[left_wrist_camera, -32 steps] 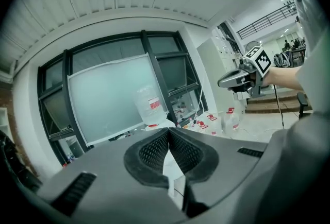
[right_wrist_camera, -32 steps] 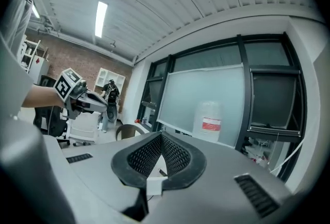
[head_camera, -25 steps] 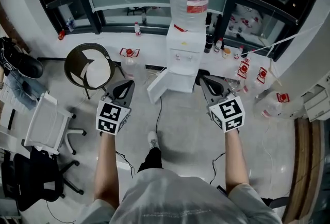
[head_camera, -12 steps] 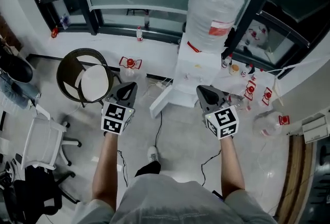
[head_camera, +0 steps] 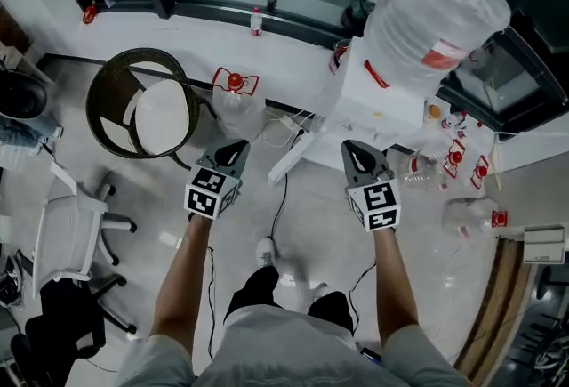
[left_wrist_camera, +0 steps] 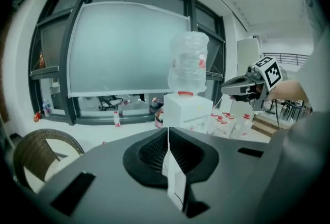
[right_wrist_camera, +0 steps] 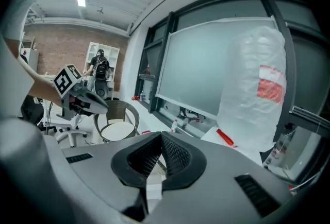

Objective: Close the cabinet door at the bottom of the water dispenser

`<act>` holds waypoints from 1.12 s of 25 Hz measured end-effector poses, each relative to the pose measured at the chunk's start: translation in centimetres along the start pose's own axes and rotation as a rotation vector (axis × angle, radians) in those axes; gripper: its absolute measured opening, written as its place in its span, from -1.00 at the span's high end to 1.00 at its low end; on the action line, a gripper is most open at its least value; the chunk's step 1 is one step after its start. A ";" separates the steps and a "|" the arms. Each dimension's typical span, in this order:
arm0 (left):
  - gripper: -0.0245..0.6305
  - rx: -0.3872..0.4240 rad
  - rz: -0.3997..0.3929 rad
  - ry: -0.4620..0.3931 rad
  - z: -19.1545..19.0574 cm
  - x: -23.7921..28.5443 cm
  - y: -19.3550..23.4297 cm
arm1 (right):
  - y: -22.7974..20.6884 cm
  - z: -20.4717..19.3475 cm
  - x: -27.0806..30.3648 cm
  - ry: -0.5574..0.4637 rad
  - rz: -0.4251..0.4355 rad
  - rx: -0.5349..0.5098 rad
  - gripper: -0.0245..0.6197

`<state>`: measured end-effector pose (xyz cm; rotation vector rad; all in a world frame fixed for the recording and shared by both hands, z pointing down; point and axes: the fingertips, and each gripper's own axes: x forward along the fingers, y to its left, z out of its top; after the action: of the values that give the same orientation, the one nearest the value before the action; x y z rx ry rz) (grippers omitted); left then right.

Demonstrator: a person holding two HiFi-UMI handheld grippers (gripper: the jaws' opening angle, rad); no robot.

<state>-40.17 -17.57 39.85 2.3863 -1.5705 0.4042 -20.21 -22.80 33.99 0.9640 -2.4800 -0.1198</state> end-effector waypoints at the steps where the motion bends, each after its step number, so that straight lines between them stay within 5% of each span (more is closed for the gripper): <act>1: 0.85 -0.037 -0.013 0.015 -1.6 1.1 0.2 | 0.0 -1.4 1.2 0.018 -0.003 0.009 0.83; 6: 0.53 -0.193 -0.083 0.143 -12.2 7.9 -0.7 | 0.9 -10.9 6.1 0.145 0.043 0.092 0.56; 12: 0.38 -0.181 -0.081 0.321 -25.7 13.0 -2.7 | 3.6 -23.9 9.5 0.260 0.147 0.149 0.49; 19: 0.24 -0.181 -0.082 0.394 -36.5 18.8 -3.9 | 5.1 -36.7 12.7 0.295 0.184 0.199 0.42; 28: 0.13 -0.175 -0.037 0.492 -47.4 26.0 -4.5 | 4.5 -46.4 11.7 0.327 0.145 0.295 0.42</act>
<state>-30.48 -20.84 93.14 1.9820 -1.2760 0.7452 -9.17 -23.04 80.77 0.8345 -2.2867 0.4291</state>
